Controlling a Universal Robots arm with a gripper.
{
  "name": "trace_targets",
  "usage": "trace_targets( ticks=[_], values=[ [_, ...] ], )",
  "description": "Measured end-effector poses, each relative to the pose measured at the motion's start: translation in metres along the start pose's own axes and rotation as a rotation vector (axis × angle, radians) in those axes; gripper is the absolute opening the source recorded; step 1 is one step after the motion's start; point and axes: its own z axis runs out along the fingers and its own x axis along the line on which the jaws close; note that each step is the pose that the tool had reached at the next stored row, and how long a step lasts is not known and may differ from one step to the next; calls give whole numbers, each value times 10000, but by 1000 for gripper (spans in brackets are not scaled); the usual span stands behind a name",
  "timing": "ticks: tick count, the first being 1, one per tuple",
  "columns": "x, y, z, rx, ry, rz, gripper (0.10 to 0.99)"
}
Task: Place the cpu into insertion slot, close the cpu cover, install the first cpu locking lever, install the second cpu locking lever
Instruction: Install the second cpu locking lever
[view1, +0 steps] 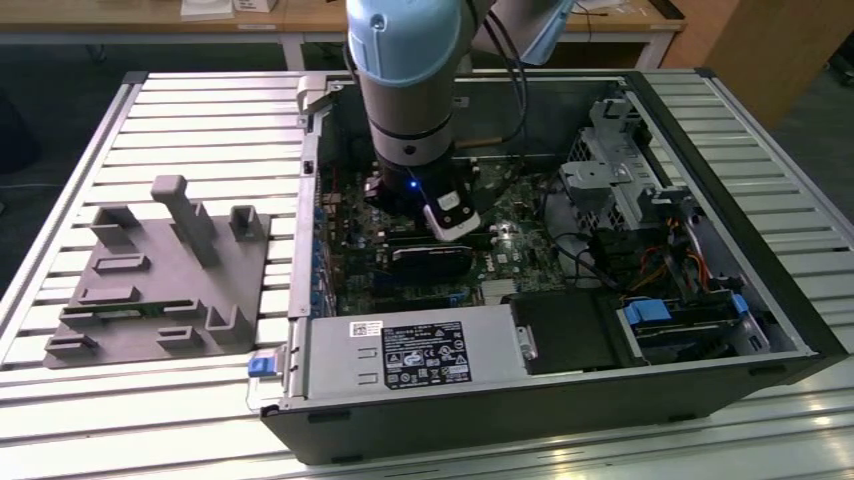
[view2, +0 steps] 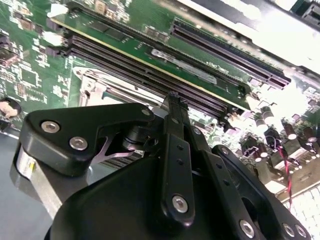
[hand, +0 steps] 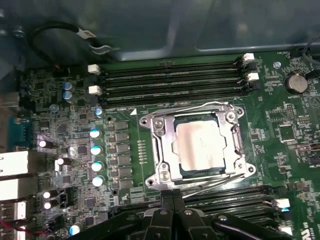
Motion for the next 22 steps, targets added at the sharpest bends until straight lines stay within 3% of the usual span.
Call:
trace_targets(
  ticks=[4,11,18,22],
  values=[
    [59,-28,18,-190,23,18,106],
    [100,-45,60,-334,40,32,106],
    [116,-51,79,-688,82,69,106],
    [120,-56,103,-799,93,79,106]
  ],
)
